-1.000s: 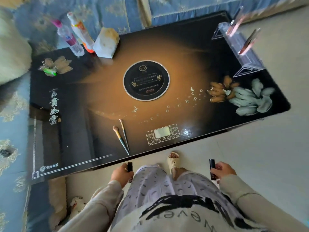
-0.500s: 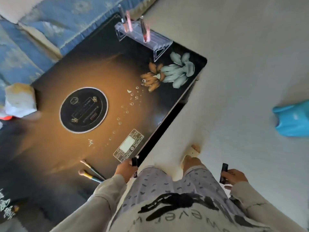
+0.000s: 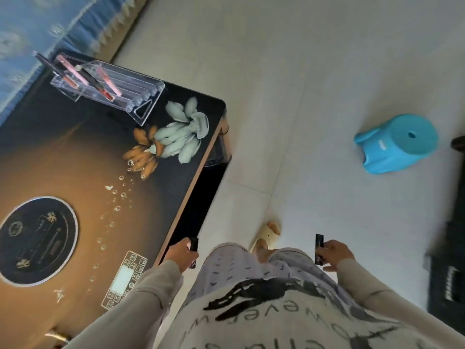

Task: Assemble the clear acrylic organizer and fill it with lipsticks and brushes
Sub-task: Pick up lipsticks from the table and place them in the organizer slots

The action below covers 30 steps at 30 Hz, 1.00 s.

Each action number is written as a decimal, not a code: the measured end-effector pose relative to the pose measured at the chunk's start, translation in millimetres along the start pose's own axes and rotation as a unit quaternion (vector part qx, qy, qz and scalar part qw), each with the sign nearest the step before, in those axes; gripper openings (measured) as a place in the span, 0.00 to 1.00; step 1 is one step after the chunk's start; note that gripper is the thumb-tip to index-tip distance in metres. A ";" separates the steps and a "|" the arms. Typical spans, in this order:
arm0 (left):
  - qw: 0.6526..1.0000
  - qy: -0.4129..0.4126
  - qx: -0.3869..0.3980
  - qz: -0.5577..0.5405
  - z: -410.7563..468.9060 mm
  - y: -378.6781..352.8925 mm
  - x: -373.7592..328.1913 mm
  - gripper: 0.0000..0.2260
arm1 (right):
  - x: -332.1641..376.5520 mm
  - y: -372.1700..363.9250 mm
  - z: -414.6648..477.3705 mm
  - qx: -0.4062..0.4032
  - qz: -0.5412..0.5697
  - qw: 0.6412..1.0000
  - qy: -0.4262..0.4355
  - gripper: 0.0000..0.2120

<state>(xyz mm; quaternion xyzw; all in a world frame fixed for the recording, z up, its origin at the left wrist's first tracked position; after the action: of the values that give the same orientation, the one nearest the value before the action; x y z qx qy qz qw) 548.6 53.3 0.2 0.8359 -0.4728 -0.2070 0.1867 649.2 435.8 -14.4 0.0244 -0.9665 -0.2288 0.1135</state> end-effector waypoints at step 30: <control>0.998 -0.050 -0.031 0.034 188.4 196.5 -363.0 0.15 | 309.0 158.4 160.4 -0.039 -0.034 0.999 -0.008 0.15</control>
<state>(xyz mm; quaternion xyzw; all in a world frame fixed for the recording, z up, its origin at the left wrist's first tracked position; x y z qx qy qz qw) 140.4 251.4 2.4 0.8017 -0.5034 -0.2562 0.1957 312.3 616.8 -18.6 0.0511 -0.9563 -0.2704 0.0988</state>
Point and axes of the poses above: each hand's wrist, its own z-axis towards the middle knuckle, its own y-axis out of the back of the hand, x = y × z, the point moved 8 cm from there along z, towards the middle knuckle, and after that the axes turned 2 degrees about -x, right-handed, at the moved point
